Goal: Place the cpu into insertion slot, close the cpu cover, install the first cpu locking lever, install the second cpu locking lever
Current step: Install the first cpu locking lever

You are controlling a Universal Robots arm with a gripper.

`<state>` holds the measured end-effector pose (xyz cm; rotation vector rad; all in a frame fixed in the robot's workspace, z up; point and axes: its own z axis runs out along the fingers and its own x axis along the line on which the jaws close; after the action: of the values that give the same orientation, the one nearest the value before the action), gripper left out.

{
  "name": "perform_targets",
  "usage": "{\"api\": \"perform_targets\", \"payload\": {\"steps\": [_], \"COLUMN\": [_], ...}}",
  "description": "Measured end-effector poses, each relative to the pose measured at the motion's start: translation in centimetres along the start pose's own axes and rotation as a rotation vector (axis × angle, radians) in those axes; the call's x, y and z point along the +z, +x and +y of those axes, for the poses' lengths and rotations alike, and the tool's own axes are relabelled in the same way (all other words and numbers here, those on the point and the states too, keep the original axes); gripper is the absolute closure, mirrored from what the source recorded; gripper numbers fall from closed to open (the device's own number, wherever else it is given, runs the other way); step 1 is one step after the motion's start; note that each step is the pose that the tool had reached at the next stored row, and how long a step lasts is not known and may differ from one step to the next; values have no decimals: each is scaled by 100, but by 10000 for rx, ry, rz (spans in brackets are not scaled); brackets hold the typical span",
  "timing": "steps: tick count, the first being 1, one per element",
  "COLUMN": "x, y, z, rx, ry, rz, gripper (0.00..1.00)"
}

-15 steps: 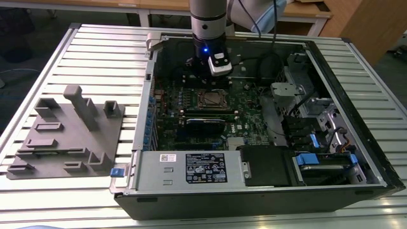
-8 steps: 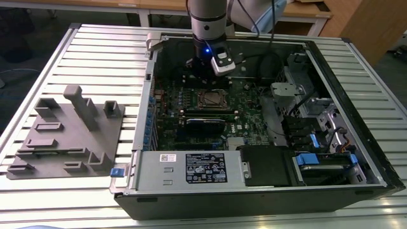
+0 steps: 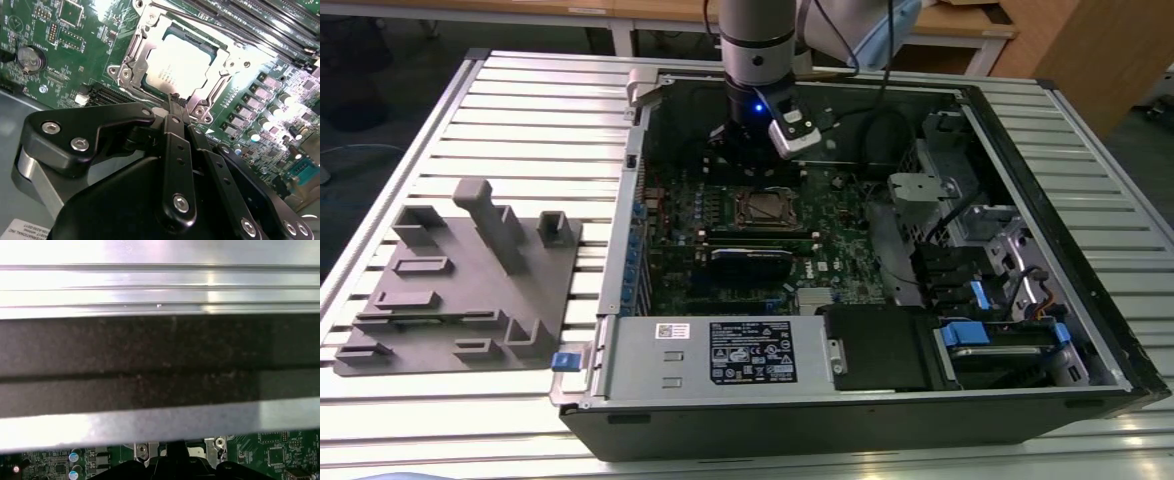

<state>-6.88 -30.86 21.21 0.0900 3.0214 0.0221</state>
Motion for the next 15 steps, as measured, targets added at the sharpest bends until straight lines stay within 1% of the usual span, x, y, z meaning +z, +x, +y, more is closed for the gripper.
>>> {"api": "perform_targets", "payload": {"steps": [13,15], "x": [0,0], "y": [7,7], "z": [0,-1], "rx": [-2,-1], "ry": [-3,0], "rz": [1,39], "gripper": [89,89]}}
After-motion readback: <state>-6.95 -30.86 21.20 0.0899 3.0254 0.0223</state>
